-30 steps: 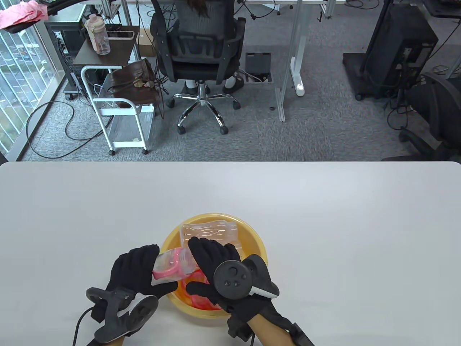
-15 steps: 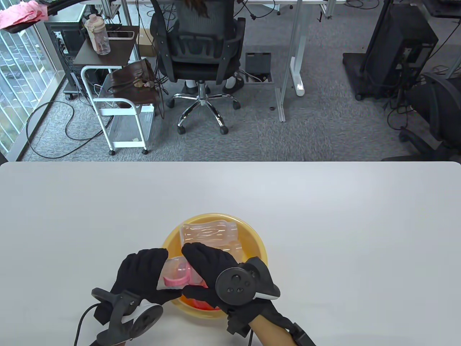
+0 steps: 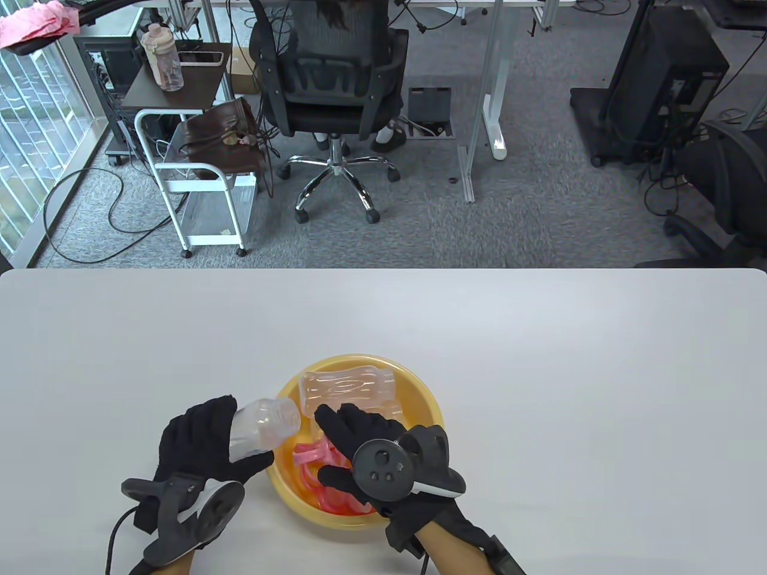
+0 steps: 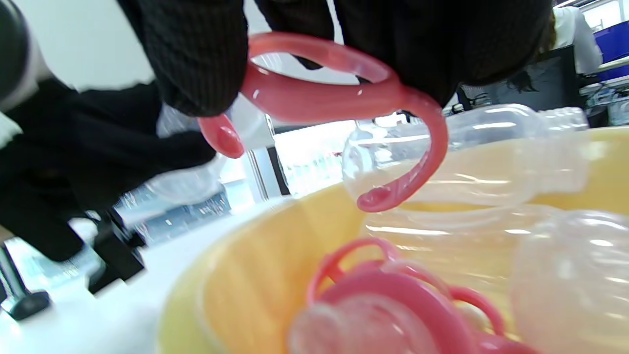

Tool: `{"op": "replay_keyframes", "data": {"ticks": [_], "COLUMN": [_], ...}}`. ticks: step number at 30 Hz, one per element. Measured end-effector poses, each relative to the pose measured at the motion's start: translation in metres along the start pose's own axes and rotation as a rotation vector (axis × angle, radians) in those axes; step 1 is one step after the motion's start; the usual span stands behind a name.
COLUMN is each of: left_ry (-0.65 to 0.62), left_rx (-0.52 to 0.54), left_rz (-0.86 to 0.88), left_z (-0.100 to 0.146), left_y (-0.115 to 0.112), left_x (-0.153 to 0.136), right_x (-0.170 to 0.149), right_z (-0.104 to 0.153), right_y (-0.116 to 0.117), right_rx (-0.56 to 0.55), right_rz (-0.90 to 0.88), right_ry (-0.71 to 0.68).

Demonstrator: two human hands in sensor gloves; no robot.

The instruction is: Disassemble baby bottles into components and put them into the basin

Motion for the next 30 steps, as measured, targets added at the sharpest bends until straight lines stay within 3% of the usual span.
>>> {"op": "replay_keyframes", "data": {"ticks": [5, 10, 17, 22, 30], "left_ry": [0.005, 0.005, 0.007, 0.005, -0.005], "left_rx": [0.006, 0.015, 0.018, 0.019, 0.005], "left_rz": [0.002, 0.008, 0.013, 0.016, 0.017], "left_z": [-0.001, 0.0, 0.0, 0.0, 0.0], "left_y": [0.002, 0.002, 0.002, 0.002, 0.001], "left_x": [-0.001, -0.001, -0.002, -0.002, 0.0], "right_x": [0.004, 0.013, 0.013, 0.012, -0.012], "right_z": [-0.014, -0.032, -0.045, -0.045, -0.015], "right_y": [0.012, 0.027, 0.045, 0.048, 0.011], "right_rx": [0.103, 0.274, 0.368, 0.358, 0.181], "right_rz": [0.116, 0.285, 0.356, 0.353, 0.242], "right_ry": [0.069, 0.128, 0.176, 0.167, 0.179]}}
Point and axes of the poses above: the tracker on the back of each hand, its own x axis roughly to the thumb side, its own z axis roughly from the fingertips to the wrist, y = z × x, the point moved 3 cm from there along -z, roughly from the wrist to the fingertips
